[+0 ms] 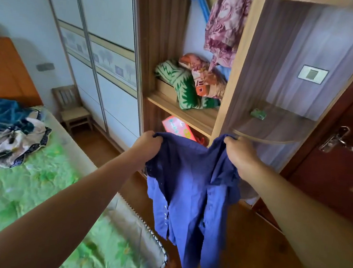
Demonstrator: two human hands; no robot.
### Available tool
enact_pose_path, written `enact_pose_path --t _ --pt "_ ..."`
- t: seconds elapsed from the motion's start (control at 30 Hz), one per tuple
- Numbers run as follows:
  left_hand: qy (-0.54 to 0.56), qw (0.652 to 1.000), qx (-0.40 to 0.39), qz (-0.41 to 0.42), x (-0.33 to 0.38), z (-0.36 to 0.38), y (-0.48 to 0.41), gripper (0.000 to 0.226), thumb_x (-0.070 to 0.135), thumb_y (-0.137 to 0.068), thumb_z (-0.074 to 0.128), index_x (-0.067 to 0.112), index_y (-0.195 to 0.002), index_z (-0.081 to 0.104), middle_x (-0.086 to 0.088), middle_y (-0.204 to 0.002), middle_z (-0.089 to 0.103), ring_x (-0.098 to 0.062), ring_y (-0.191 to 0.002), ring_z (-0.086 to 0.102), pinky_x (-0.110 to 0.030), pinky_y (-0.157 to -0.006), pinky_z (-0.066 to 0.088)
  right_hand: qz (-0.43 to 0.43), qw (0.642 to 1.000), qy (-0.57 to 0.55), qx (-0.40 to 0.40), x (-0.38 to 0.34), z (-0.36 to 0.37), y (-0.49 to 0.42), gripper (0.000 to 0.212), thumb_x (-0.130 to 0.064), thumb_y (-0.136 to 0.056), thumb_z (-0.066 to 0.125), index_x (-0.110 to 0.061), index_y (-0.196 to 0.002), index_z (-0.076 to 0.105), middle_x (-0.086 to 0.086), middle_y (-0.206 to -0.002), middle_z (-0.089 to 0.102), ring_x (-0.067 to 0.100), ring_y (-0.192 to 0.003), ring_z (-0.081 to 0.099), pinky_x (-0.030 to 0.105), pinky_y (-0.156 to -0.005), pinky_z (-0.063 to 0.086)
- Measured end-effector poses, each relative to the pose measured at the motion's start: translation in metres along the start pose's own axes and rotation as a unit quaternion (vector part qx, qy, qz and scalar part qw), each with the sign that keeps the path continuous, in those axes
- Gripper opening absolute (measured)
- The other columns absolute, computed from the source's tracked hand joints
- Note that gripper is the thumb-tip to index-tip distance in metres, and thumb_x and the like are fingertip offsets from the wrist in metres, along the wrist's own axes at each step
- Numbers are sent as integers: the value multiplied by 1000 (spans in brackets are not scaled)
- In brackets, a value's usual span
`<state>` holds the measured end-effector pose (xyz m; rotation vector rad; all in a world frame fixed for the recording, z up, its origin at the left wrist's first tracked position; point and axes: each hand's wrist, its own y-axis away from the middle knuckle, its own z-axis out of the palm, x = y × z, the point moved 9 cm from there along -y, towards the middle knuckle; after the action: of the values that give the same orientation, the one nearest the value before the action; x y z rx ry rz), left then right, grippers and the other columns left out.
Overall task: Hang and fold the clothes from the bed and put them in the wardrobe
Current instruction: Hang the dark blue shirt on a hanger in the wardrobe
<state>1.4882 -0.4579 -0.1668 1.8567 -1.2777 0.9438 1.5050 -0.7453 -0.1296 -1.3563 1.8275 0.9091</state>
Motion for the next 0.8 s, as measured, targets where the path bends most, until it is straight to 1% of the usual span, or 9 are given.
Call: enact_pose_path --t 0.1,0.17,0.23,0.33,0.43,0.57,0.63,0.7,0.8 --pt "11 1000 8 -12 -2 3 -33 17 21 -95 46 13 -88 59 -12 -82 62 -36 -90 64 -43 -83 52 2 1000 -11 -1 -6 7 -24 27 -23 -101 43 -7 -111 64 14 -106 65 33 -98 61 39 -84 48" --pt "14 999 26 -17 1 3 -48 18 18 -95 47 9 -96 63 -19 -92 67 -39 -94 66 -49 -88 54 -5 1000 -6 4 -13 10 -40 26 -25 -100 44 -9 -107 63 13 -106 66 34 -97 61 43 -87 51" --pt "2 999 36 -19 6 3 -61 20 18 -96 47 6 -100 63 -21 -97 67 -39 -95 64 -47 -87 53 -3 1000 2 3 -16 16 -61 29 -29 -100 44 -11 -110 64 14 -108 66 36 -101 62 49 -95 51" --pt "-12 998 58 -23 14 3 -79 16 17 -96 47 10 -90 60 -16 -89 64 -35 -89 62 -41 -80 50 -3 999 -16 -28 -23 28 -86 27 -29 -102 46 -10 -112 63 11 -102 63 31 -95 60 41 -88 50" --pt "-5 996 82 -27 17 0 -102 20 16 -97 47 14 -81 59 -10 -79 61 -32 -81 59 -37 -73 46 -6 996 -47 -72 -32 44 -115 19 -25 -102 46 -15 -89 55 6 -91 58 22 -80 54 36 -79 45" --pt "-4 994 103 -47 20 -6 -138 20 18 -95 44 10 -90 62 -11 -81 64 -34 -82 61 -37 -69 48 -36 990 -72 -119 -53 66 -161 20 -21 -99 45 -20 -85 59 3 -86 61 24 -82 60 31 -70 45" --pt "22 989 139 -52 25 -12 -151 22 17 -94 46 8 -97 65 -17 -88 68 -36 -84 65 -46 -76 53 -48 986 -80 -137 -62 77 -183 20 -28 -92 47 -18 -86 64 5 -90 68 28 -90 65 35 -82 52" --pt "29 985 161 -51 30 -15 -164 23 18 -94 47 9 -99 67 -17 -92 70 -36 -89 67 -50 -84 54 -56 984 -86 -145 -69 87 -205 24 -33 -85 49 -18 -87 67 7 -93 71 29 -90 68 46 -89 56" --pt "43 981 181 -54 34 -16 -181 25 19 -95 46 12 -104 68 -15 -95 71 -34 -92 67 -49 -85 55 -70 984 -75 -144 -82 94 -221 18 -27 -97 50 -17 -96 65 8 -104 68 29 -97 64 45 -93 54"
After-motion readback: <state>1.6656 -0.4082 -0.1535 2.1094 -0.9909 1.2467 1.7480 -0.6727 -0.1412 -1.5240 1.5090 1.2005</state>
